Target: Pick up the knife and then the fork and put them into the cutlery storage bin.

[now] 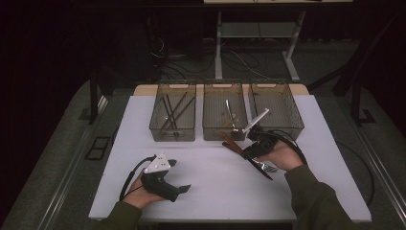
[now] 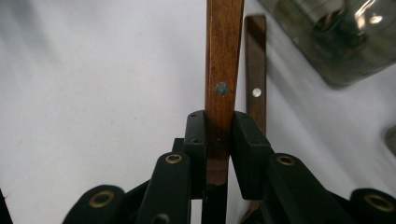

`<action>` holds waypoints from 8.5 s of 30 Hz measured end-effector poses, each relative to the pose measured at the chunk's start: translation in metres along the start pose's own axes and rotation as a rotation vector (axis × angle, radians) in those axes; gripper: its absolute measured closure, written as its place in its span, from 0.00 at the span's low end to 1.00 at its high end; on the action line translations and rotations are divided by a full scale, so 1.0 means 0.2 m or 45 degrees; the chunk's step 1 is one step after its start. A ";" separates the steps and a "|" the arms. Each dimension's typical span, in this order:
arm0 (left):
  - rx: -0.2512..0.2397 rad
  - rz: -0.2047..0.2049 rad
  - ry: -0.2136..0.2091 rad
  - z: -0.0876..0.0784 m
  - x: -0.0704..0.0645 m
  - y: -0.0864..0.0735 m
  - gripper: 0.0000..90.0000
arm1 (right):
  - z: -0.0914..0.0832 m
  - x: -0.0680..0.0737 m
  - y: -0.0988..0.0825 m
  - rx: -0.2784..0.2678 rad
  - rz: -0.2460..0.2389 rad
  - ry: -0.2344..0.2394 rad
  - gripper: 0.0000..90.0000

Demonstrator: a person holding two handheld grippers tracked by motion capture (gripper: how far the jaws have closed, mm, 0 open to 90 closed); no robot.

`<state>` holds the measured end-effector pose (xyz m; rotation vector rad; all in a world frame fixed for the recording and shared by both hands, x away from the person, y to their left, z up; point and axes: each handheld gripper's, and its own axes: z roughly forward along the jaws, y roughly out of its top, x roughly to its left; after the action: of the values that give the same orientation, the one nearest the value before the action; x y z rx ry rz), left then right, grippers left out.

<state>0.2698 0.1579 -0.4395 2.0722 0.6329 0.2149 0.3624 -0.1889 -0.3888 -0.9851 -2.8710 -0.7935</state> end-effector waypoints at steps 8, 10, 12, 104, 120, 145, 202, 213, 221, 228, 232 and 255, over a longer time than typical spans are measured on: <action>0.008 0.014 -0.003 0.00 0.00 0.00 0.00 | -0.07 -0.03 -0.08 -0.196 0.059 0.025 0.85; 0.008 0.011 -0.004 0.00 0.00 0.00 0.00 | -0.10 -0.04 -0.09 -0.259 0.082 0.032 0.85; 0.009 0.014 -0.005 0.00 0.00 0.00 0.00 | -0.13 -0.05 -0.09 -0.311 0.098 0.027 0.85; -0.005 -0.003 -0.035 0.01 -0.02 0.01 0.00 | -0.30 -0.79 -0.16 -0.456 0.551 -0.532 0.56; -0.001 0.001 -0.036 0.01 -0.02 0.01 0.00 | -0.38 -0.53 -0.22 -0.601 0.406 -0.319 0.52; -0.012 -0.008 -0.028 0.00 0.00 0.00 0.00 | -0.05 -0.17 -0.23 -0.431 0.122 -0.129 0.57; -0.003 0.003 -0.040 0.01 -0.01 0.00 0.00 | 0.26 -0.06 0.19 0.510 -0.247 -0.149 0.85; 0.002 -0.001 -0.037 0.01 -0.01 0.00 0.00 | 0.15 -0.07 0.12 0.312 -0.191 -0.056 0.86; 0.005 -0.002 -0.034 0.01 -0.01 0.00 0.00 | 0.03 -0.11 0.00 0.060 -0.132 0.010 0.86; -0.002 -0.014 -0.032 0.01 0.00 0.00 0.00 | -0.08 -0.15 -0.09 -0.155 -0.028 0.016 0.86; -0.001 -0.015 -0.031 0.01 0.00 0.00 0.00 | -0.13 -0.18 -0.15 -0.296 0.024 0.026 0.86; -0.006 -0.019 -0.033 0.01 -0.01 0.00 0.00 | -0.49 -0.32 -0.23 -0.845 0.303 -0.299 0.86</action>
<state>0.2702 0.1549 -0.4406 2.0621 0.6318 0.1807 0.3713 -0.3018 -0.3356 -1.5213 -2.6063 -1.7614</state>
